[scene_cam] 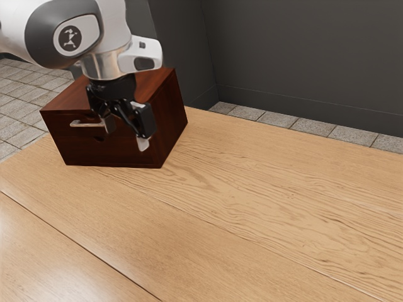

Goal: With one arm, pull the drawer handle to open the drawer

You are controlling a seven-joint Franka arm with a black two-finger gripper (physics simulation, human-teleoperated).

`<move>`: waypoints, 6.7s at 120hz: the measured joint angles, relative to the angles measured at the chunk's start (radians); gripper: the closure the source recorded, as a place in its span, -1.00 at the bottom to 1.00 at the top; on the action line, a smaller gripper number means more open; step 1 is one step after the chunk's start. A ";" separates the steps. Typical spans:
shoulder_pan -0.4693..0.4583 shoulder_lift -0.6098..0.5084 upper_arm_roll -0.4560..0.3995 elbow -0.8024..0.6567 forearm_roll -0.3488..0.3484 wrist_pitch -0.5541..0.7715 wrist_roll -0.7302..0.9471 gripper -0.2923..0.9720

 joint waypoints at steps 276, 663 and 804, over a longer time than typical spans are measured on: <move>0.758 0.255 -0.180 -0.012 -0.361 0.702 1.766 0.22; 0.847 -0.118 -0.159 -0.639 -0.530 0.990 2.188 0.70; 0.763 -0.232 -0.151 -0.380 -0.297 0.666 2.036 0.13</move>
